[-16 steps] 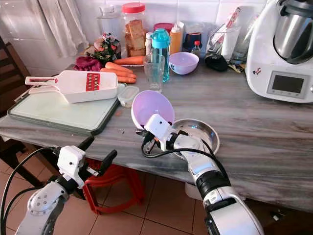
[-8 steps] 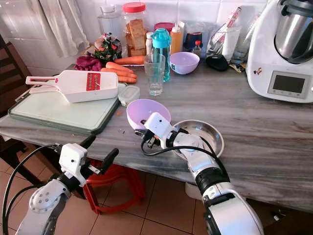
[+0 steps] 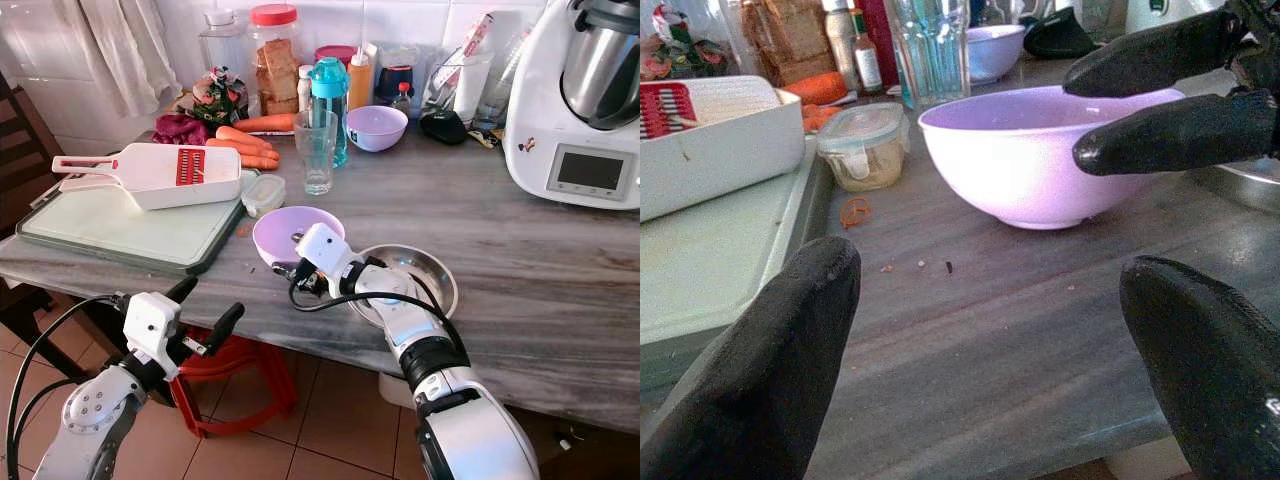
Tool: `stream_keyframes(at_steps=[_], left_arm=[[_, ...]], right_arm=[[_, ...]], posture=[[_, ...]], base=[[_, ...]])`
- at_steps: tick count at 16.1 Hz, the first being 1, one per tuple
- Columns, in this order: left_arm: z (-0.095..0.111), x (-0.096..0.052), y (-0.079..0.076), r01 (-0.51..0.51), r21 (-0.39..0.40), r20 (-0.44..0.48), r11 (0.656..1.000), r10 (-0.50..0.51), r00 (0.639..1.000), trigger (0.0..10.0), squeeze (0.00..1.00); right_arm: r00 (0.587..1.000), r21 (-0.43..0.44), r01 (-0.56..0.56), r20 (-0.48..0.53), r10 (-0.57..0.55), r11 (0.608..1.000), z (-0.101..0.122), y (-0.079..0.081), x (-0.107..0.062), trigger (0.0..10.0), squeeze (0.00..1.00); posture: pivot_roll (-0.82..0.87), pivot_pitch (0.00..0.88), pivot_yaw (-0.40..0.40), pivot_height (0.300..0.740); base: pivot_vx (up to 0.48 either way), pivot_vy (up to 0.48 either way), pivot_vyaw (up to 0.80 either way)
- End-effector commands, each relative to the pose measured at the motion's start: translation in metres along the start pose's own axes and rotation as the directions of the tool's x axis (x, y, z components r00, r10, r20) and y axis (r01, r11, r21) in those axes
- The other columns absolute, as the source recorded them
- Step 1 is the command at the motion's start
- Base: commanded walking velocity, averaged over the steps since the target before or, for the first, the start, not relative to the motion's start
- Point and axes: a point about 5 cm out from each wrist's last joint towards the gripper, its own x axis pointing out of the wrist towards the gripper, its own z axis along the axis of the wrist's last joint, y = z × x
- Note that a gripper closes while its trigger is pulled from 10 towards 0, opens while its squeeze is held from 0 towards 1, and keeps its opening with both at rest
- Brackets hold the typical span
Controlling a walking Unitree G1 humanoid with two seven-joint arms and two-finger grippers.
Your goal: Setting the table
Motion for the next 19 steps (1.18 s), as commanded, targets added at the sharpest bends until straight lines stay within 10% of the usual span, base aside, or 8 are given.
stream_keyframes(at_steps=[1, 11, 19], left_arm=[[0.005, 0.003, -0.001, 0.014, 0.013, 0.015, 1.000, -0.014, 1.000, 10.0, 0.00], [0.002, 0.012, 0.000, 0.006, 0.001, 0.022, 1.000, -0.006, 1.000, 10.0, 0.00], [0.003, 0.009, 0.008, 0.078, -0.015, 0.030, 0.997, -0.077, 0.997, 10.0, 0.00]], right_arm=[[0.999, -0.018, 0.013, 0.033, -0.013, 1.000, 0.009, -0.004, 0.002, 10.0, 1.00], [0.940, 0.064, 0.252, 0.219, -0.260, 0.966, 0.036, -0.020, -0.020, 10.0, 1.00], [0.763, 0.107, 0.641, 0.021, -0.646, 0.760, 0.015, -0.030, -0.086, 10.0, 1.00]], posture=[[0.05, 0.010, 0.051, 0.740], [0.02, 0.000, 0.047, 0.740], [-0.01, 0.000, 0.051, 0.740]], base=[[0.000, 0.000, 0.00], [0.000, 0.000, 0.00], [0.000, 0.000, 0.00]])
